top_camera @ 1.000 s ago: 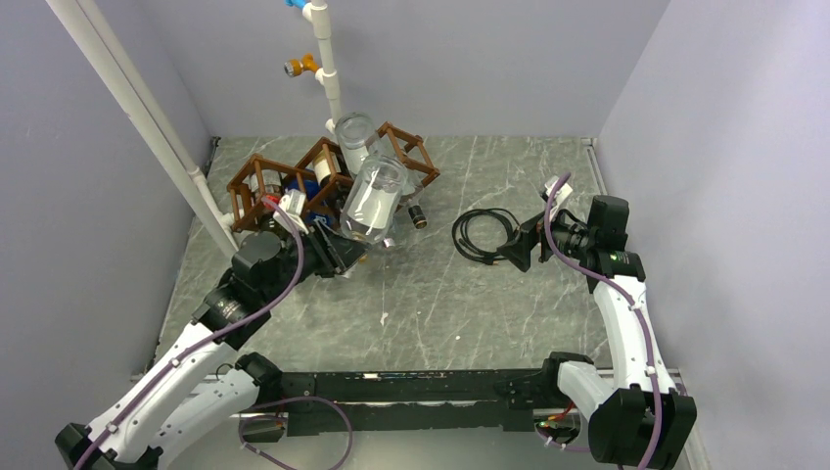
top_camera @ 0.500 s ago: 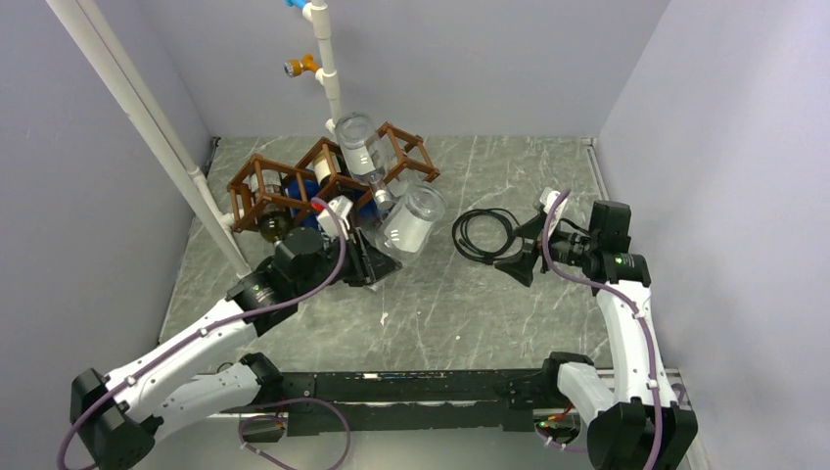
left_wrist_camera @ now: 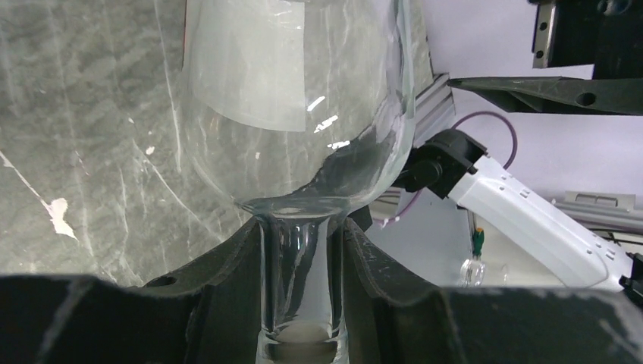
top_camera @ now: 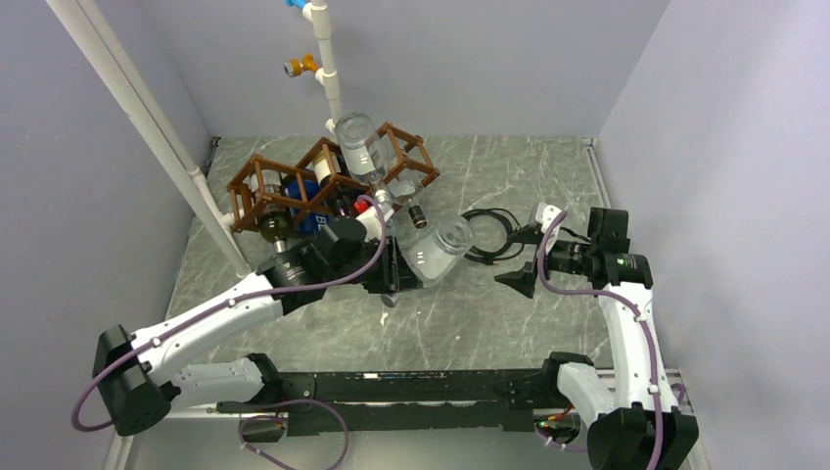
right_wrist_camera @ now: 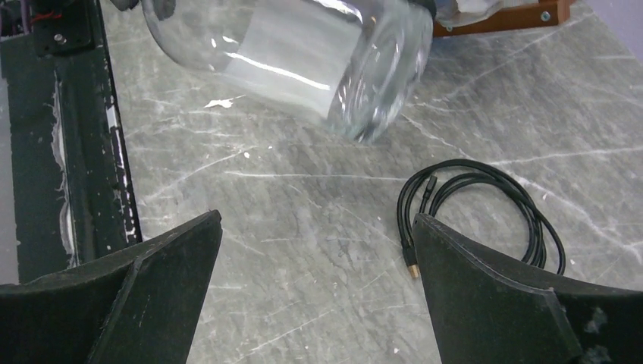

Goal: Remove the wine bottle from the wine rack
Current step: Pick up the wine bottle from the wine rack, then place the wine bottle at the center of the board.

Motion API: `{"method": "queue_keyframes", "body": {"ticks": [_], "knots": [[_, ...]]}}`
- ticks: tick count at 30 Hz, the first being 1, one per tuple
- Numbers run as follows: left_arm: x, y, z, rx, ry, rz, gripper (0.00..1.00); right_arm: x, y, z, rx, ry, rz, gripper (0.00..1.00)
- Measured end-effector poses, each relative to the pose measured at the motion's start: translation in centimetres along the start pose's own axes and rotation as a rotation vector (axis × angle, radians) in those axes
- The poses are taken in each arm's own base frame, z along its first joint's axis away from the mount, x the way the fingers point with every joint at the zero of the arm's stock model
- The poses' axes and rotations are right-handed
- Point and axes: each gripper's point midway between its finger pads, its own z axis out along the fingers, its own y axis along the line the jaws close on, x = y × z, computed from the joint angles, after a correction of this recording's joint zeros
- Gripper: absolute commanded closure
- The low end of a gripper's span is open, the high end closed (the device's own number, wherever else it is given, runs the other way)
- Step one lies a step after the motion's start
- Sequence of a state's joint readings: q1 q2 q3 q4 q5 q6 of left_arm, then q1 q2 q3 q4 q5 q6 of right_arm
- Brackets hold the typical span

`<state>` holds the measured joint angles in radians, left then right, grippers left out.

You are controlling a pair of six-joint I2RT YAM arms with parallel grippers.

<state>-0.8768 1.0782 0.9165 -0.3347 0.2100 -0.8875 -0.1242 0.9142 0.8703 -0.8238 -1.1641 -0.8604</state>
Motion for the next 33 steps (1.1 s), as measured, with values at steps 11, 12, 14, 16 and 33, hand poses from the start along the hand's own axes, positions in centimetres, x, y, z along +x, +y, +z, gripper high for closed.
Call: {"method": "queue_keyframes", "body": {"ticks": [11, 12, 14, 16, 33], "knots": [[3.9, 0.2, 1.7, -0.099, 0.227, 0.005, 1.0, 2.7, 2.9, 0.9, -0.127, 0.001, -0.193, 0.0], [4.2, 0.3, 1.8, -0.106, 0.243, 0.003, 1.0, 2.9, 3.1, 1.0, -0.135, 0.002, -0.204, 0.0], [4.7, 0.6, 2.0, -0.123, 0.269, 0.001, 1.0, 3.1, 3.3, 1.1, -0.146, 0.004, -0.218, 0.0], [5.1, 0.9, 2.3, -0.136, 0.289, -0.001, 1.0, 3.4, 3.5, 1.3, -0.155, 0.011, -0.228, 0.0], [6.8, 1.0, 4.1, -0.142, 0.396, -0.007, 1.0, 7.0, 3.2, 3.5, -0.189, 0.128, -0.279, 0.02]]}}
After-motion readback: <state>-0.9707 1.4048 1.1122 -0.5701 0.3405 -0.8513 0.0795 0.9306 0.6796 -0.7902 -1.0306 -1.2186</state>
